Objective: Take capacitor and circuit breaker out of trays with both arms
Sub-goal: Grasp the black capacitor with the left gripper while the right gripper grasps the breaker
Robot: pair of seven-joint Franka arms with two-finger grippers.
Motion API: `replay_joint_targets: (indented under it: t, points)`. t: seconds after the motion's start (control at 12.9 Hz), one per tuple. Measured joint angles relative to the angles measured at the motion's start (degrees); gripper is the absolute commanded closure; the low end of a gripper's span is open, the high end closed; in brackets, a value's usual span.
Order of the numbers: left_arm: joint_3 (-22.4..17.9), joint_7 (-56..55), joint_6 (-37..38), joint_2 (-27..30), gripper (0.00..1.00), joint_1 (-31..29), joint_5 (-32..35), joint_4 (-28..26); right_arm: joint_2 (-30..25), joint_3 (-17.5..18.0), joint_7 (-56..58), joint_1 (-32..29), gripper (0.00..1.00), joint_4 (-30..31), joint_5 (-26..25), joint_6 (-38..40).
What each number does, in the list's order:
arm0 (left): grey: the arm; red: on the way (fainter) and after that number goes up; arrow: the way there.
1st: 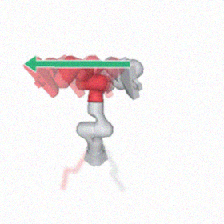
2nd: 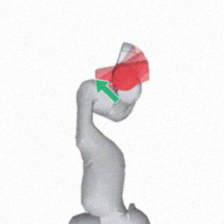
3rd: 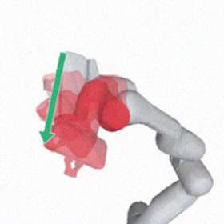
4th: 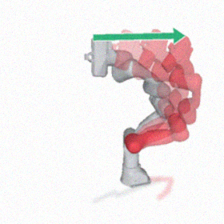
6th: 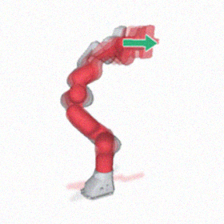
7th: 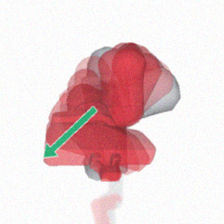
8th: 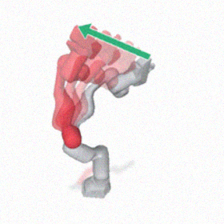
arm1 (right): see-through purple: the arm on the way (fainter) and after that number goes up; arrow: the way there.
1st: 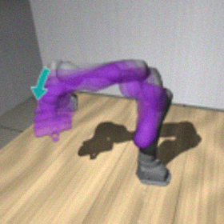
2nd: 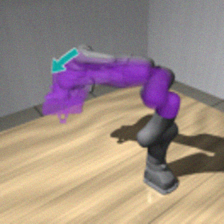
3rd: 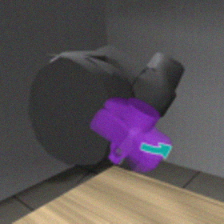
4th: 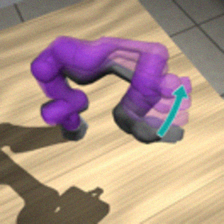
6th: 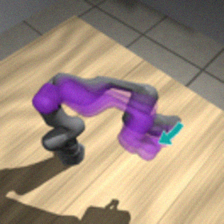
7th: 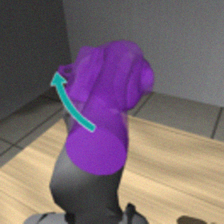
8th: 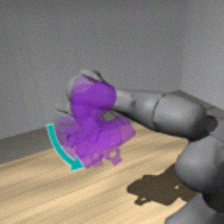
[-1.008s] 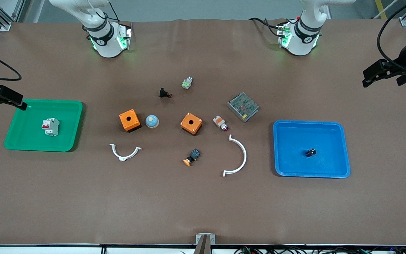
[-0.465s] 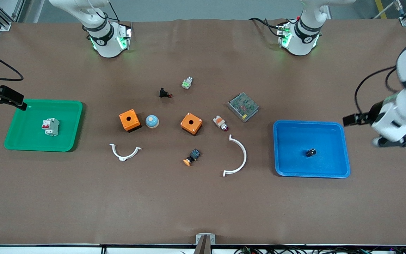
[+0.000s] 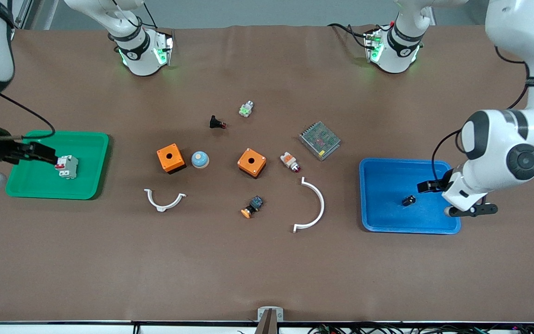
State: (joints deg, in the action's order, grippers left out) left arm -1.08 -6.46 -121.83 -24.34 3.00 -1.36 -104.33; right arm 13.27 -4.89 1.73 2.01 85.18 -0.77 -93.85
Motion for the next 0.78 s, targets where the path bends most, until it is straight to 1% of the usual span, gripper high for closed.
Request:
replay_joint_targets:
  t: [0.16, 0.39, 0.54, 0.62, 0.78]
  points:
    - [0.14, 0.00, -2.75, -2.99, 0.13, 0.02, -2.62, -0.24, 3.05, -0.36, 0.00, -0.79, 0.00, 0.17, -0.41, -1.38]
    - [0.64, -0.04, -6.96, -6.01, 0.17, 0.26, -3.20, -0.29, 7.34, -0.88, 2.80, -4.43, 0.00, 1.74, -1.48, -4.44]
    - [0.88, -0.07, -9.96, -7.88, 0.25, 0.29, -3.21, -0.35, 8.43, -1.02, 4.09, -7.09, 0.00, 5.41, -1.96, -6.77]
    - [0.90, -0.07, -10.85, -8.72, 0.31, 0.30, -3.22, -0.36, 8.50, -1.08, 4.73, -8.45, 0.00, 7.40, -2.03, -7.21]
    - [0.90, -0.08, -11.79, -9.99, 0.38, 0.30, -3.22, -0.37, 8.50, -1.15, 7.69, -11.87, 0.00, 11.18, -2.12, -9.18]
